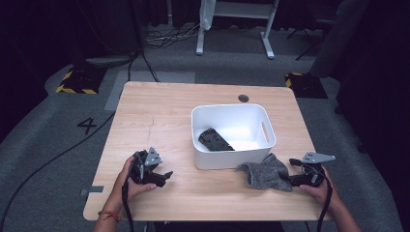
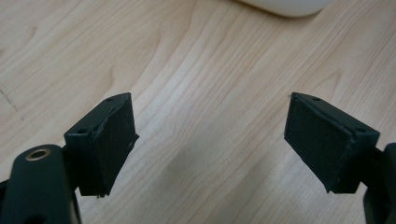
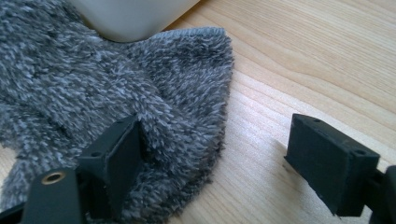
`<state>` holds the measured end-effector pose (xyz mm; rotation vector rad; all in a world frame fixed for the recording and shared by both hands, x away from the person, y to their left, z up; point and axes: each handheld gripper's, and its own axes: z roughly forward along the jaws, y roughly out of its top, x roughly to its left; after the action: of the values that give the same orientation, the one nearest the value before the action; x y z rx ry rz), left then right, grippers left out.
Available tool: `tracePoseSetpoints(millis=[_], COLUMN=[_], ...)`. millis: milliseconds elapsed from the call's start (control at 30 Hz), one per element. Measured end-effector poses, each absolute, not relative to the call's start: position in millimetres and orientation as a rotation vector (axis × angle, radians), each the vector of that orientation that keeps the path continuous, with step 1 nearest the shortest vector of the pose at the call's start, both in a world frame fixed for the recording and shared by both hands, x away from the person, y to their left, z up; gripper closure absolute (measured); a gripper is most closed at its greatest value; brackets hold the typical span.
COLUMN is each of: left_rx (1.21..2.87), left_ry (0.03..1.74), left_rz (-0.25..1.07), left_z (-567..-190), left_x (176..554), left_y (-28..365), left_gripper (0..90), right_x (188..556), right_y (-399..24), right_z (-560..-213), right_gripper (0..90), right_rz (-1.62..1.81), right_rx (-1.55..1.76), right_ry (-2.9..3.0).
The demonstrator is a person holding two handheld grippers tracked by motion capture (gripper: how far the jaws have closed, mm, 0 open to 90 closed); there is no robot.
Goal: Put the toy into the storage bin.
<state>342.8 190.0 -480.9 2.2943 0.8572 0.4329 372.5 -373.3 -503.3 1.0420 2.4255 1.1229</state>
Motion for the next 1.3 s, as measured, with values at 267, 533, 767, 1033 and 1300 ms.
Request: tracePoseSetpoints(millis=[267, 533, 767, 1033, 1300], left_rx=[2.273, 2.211, 2.219, 2.218, 2.213], left_ry=[0.896, 0.960, 0.970, 0.968, 0.977], left_rz=[0.383, 0.326, 0.365, 0.360, 0.356], left_z=[-497.1, -503.2, -503.7, -503.9, -504.1], left_x=[331.3, 320.2, 312.2, 312.3, 312.0], left_y=[195.9, 203.9, 204.5, 204.5, 204.2], left_gripper=[17.0, 16.3, 16.0, 16.0, 15.9], right_x=[372.3, 371.8, 371.0, 370.6, 370.3], right_y=[-373.3, -373.6, -373.6, -373.2, -373.0], right_z=[-503.4, -503.3, -503.3, -503.3, -503.4], right_gripper=[18.8, 18.9, 19.0, 19.2, 19.2], right_rz=[1.123, 1.121, 1.121, 1.115, 1.112], right_rx=[1.040, 1.037, 1.036, 1.034, 1.041], right_ry=[2.425, 2.426, 2.425, 2.422, 2.417])
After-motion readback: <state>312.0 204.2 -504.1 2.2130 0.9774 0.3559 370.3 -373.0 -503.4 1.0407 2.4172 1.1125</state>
